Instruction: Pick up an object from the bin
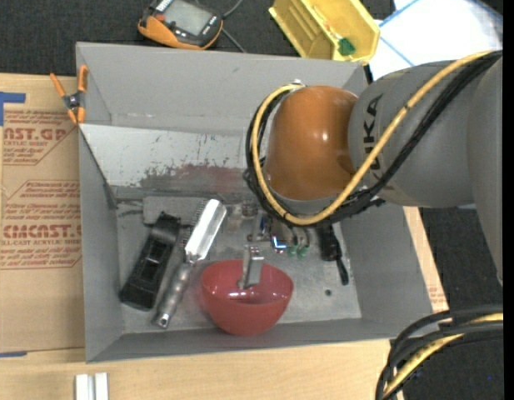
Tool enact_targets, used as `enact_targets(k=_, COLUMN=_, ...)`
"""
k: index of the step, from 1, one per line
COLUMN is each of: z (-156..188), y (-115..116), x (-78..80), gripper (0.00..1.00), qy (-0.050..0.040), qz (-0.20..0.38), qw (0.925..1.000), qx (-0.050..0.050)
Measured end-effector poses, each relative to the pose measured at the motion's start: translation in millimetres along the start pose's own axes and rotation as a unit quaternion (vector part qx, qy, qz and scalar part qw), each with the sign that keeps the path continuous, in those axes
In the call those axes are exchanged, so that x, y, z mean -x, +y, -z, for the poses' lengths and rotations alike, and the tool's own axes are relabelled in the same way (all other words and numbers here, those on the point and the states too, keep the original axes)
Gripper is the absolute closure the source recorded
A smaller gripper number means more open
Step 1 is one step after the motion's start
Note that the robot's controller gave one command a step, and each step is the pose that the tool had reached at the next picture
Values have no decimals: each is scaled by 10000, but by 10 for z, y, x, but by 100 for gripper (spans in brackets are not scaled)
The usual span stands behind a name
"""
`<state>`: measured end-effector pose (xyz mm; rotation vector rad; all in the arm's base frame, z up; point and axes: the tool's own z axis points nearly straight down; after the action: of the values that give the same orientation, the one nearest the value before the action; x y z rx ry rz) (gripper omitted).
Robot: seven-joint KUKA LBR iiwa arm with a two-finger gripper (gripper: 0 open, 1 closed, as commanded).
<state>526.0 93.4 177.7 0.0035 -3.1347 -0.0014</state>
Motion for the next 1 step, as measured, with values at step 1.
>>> enact_targets(k=1, z=48, y=-7, x=16, gripper=0, qy=-39, qz=-9, qw=10000, qx=3)
